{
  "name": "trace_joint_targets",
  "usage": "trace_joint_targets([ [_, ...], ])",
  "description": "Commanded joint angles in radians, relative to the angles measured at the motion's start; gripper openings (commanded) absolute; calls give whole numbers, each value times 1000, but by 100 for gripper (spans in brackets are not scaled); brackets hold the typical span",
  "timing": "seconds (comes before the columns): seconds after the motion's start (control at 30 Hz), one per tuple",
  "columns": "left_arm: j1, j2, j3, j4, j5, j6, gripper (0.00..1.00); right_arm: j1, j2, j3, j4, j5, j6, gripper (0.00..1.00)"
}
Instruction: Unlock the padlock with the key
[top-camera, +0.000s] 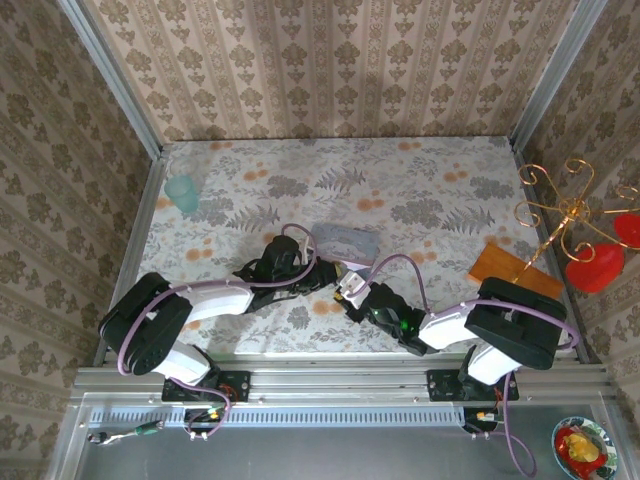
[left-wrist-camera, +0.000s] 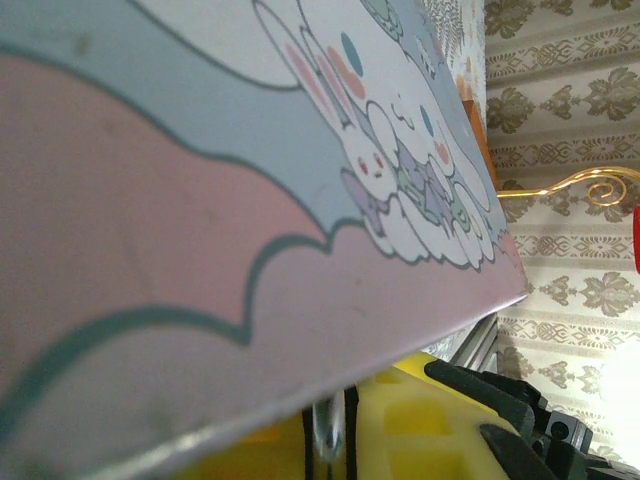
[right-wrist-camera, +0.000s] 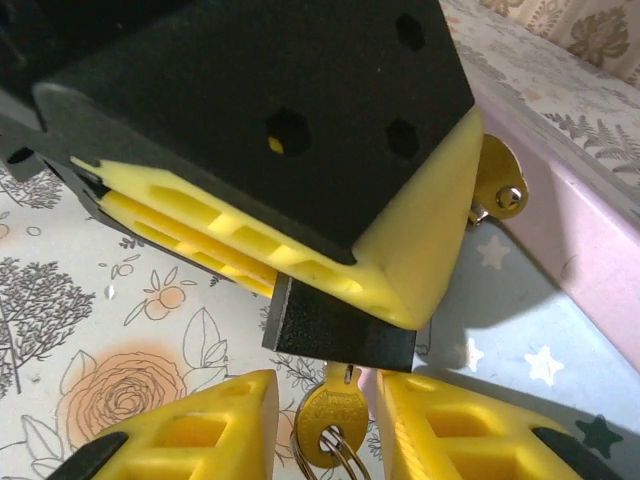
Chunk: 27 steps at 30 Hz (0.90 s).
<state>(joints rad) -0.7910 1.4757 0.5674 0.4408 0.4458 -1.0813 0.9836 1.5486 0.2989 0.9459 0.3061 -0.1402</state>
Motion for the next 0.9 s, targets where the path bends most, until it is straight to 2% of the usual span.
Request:
trace_joint_targets([
  [0.0, -7, -15, 21, 23, 19, 11, 0, 10, 32, 15, 76, 84, -19, 30],
  [0.17, -7, -17, 19, 18, 18, 12, 0, 18, 57, 17, 104, 104, -1, 24],
  [0.3, -7, -11, 20, 18, 18, 13, 0, 21, 53, 21, 103, 108, 40, 15],
  [0.4, -8, -10, 20, 18, 15, 17, 0, 25, 47, 22, 102, 104, 67, 13],
  [0.63, -9, -7, 22, 12, 12, 24, 0, 36, 37, 26, 89, 105, 103, 14],
  [0.73, -6, -4, 28, -6, 1, 46, 0, 36, 8, 30, 52, 83, 174, 15],
  [0.87, 5, 6, 61, -97, -41, 126, 0, 36, -60, 63, -126, 14, 312, 30],
])
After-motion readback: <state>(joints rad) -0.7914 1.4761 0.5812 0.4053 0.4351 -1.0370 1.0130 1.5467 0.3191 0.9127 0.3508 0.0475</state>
